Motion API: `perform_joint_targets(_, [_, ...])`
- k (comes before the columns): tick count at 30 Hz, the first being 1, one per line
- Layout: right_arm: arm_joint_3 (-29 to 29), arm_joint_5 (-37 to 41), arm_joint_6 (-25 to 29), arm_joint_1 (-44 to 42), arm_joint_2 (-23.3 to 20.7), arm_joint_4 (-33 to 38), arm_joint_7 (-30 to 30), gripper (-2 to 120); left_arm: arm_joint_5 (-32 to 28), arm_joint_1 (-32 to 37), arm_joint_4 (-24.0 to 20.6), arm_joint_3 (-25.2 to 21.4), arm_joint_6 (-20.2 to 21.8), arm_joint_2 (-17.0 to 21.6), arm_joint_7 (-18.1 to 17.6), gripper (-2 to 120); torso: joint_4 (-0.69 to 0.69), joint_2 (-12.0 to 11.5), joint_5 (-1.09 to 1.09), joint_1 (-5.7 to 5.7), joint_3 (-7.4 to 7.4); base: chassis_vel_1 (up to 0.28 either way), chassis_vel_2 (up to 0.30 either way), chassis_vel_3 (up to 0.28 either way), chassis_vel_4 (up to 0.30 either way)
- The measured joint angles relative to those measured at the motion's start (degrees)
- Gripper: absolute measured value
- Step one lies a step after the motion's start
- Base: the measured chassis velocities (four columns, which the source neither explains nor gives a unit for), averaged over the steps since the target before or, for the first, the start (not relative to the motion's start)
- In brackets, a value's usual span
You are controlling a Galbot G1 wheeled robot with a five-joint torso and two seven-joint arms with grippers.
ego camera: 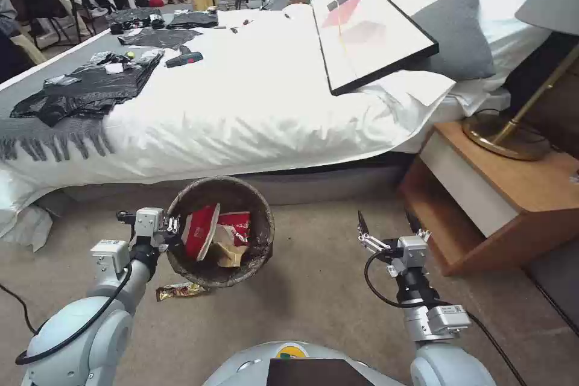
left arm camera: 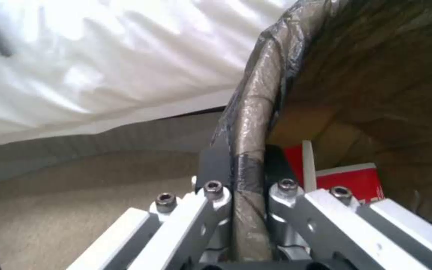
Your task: Pick up the trash bin, then pick up the garbage from the floor and place it into the trash bin.
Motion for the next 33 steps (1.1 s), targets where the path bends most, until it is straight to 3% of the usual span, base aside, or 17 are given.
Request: perform_joint_targets(33, [2.1, 1.6, -0.6, 0.4, 1.1, -0.6, -3.5, 100, 1.0, 1.3, -0.8, 0.3, 0.0, -0.6, 0.0, 3, 0.0, 0.0, 0.0, 0.0, 0.0, 0.049, 0.054, 0.054, 0.049])
